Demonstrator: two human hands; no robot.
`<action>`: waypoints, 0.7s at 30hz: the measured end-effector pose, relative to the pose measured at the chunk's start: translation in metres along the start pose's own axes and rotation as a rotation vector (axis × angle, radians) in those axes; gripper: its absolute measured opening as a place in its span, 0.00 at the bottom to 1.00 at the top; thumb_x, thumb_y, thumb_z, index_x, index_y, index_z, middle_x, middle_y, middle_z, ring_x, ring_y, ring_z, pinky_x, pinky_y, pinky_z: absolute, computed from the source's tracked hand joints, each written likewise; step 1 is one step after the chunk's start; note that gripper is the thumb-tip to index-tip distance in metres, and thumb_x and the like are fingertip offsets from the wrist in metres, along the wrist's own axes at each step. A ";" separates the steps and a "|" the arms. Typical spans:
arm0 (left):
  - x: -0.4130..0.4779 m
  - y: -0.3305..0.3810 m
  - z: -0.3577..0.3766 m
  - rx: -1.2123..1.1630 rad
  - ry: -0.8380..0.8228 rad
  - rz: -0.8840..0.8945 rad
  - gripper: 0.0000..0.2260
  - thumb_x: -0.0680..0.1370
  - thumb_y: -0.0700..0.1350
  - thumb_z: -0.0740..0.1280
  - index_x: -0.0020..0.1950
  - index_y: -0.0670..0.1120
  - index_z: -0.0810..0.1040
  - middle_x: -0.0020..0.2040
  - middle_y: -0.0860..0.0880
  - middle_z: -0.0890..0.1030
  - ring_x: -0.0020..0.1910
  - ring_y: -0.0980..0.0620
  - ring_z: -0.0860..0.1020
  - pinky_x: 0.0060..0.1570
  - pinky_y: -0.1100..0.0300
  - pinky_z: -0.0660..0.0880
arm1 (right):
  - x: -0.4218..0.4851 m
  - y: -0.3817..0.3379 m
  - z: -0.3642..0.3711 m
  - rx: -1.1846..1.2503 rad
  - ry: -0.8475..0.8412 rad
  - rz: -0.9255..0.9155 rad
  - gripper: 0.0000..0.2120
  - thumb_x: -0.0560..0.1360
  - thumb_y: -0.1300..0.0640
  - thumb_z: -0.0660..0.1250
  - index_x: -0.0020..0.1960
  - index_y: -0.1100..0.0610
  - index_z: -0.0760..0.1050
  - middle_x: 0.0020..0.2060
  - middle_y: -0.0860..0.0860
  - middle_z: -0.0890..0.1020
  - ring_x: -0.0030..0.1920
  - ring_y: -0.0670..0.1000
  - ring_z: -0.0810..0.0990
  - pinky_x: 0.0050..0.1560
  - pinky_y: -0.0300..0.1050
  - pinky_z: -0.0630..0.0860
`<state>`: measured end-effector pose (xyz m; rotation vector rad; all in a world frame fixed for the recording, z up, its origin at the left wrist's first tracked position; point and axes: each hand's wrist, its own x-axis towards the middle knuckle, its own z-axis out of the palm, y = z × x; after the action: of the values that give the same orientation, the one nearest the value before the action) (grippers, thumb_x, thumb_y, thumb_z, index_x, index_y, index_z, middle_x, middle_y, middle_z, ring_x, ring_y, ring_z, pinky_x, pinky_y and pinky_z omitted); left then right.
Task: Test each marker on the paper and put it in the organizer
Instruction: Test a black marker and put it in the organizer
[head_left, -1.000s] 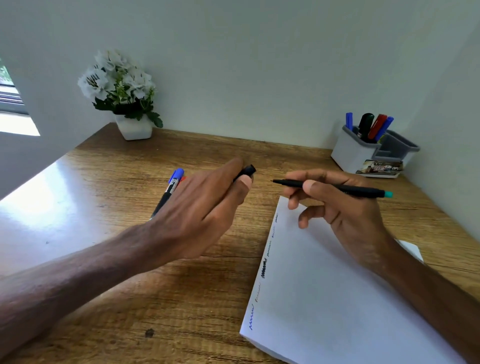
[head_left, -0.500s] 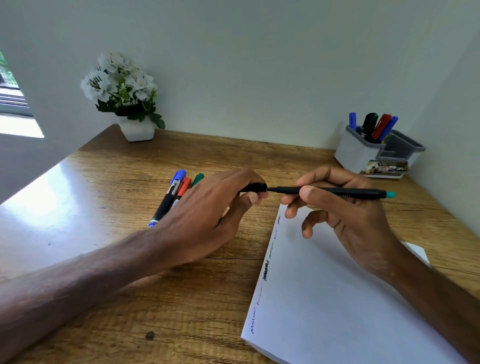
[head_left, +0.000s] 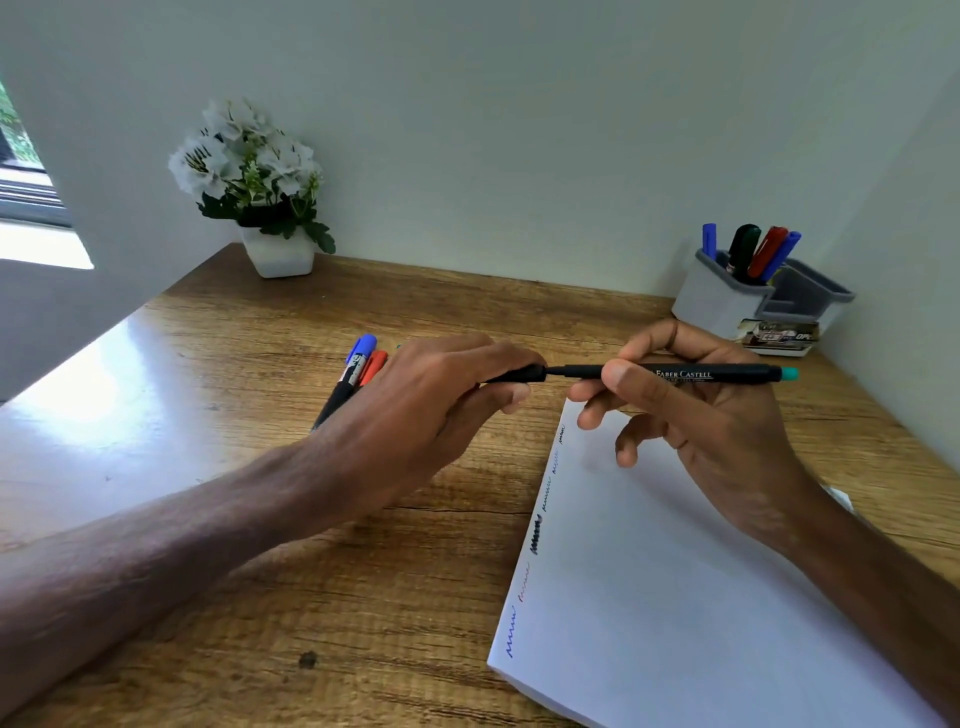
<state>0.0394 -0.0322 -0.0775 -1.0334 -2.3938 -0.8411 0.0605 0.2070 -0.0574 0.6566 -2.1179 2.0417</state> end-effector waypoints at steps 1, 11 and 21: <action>0.000 0.000 -0.001 -0.001 -0.002 0.012 0.11 0.85 0.46 0.64 0.66 0.47 0.80 0.47 0.55 0.82 0.44 0.57 0.79 0.41 0.64 0.73 | 0.001 0.000 0.000 -0.004 -0.005 0.000 0.09 0.74 0.62 0.69 0.50 0.68 0.76 0.43 0.63 0.87 0.38 0.61 0.87 0.27 0.46 0.80; -0.001 0.003 -0.003 -0.029 -0.038 0.022 0.13 0.84 0.48 0.64 0.67 0.48 0.81 0.45 0.57 0.83 0.45 0.61 0.81 0.43 0.69 0.74 | 0.002 0.001 -0.002 -0.038 -0.030 -0.045 0.10 0.72 0.59 0.72 0.48 0.66 0.80 0.41 0.63 0.87 0.35 0.61 0.86 0.26 0.46 0.80; -0.004 0.015 0.000 -0.122 -0.115 0.029 0.12 0.84 0.51 0.63 0.57 0.47 0.83 0.45 0.56 0.84 0.44 0.57 0.82 0.43 0.58 0.77 | -0.001 0.010 0.011 -0.154 -0.095 -0.161 0.09 0.70 0.64 0.76 0.48 0.67 0.83 0.35 0.61 0.85 0.27 0.61 0.81 0.22 0.45 0.76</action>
<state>0.0535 -0.0261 -0.0741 -1.1899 -2.4410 -0.9523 0.0598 0.1965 -0.0673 0.8838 -2.1675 1.7773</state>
